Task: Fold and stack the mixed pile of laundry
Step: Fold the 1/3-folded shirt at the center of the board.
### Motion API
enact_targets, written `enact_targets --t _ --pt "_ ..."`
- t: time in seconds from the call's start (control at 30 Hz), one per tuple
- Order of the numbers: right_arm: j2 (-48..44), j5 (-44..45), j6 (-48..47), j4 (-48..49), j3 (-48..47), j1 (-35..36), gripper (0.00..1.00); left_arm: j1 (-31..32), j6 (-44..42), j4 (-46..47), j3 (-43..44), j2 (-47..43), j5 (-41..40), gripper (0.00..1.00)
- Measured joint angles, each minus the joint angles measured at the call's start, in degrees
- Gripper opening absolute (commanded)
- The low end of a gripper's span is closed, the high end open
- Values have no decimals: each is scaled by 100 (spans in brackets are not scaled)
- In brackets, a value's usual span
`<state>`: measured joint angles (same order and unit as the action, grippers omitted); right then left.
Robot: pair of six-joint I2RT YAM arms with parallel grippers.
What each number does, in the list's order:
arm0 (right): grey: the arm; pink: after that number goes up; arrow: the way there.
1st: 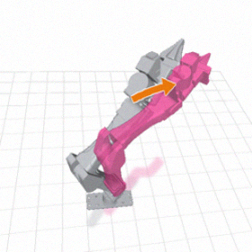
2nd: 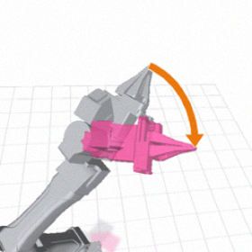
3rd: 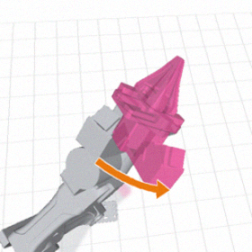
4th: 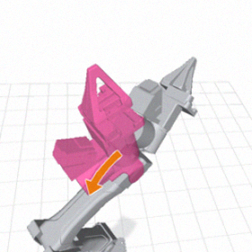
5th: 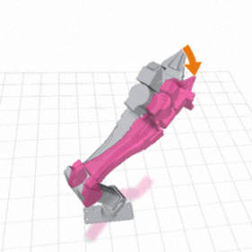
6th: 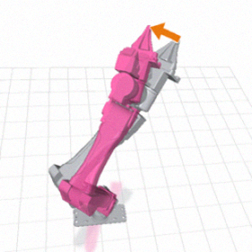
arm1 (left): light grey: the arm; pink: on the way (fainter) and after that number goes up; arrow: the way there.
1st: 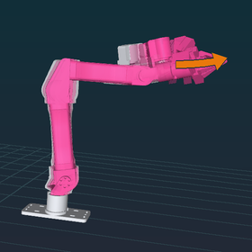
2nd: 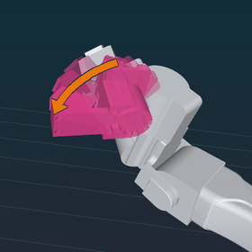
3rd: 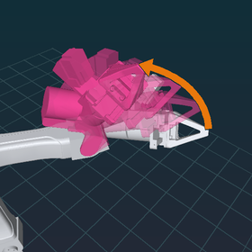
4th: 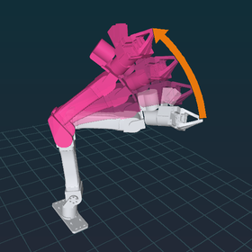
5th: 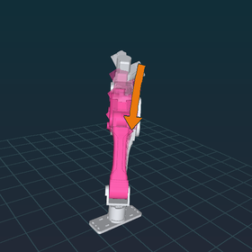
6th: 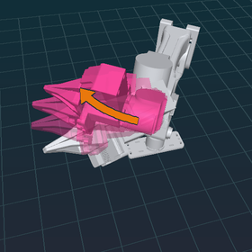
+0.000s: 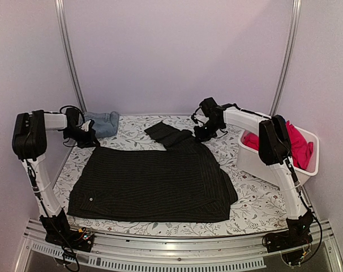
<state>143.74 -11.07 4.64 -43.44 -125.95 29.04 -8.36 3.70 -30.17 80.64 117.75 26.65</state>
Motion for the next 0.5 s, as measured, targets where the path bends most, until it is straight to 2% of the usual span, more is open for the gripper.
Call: enact_targets --t 0.2,0.5 --pt "-415 2 9 28 358 -13 0 0 35 120 -146 -531 0 0" --pt "-748 -4 24 109 728 -17 0 4 39 229 -415 -632 -33 0"
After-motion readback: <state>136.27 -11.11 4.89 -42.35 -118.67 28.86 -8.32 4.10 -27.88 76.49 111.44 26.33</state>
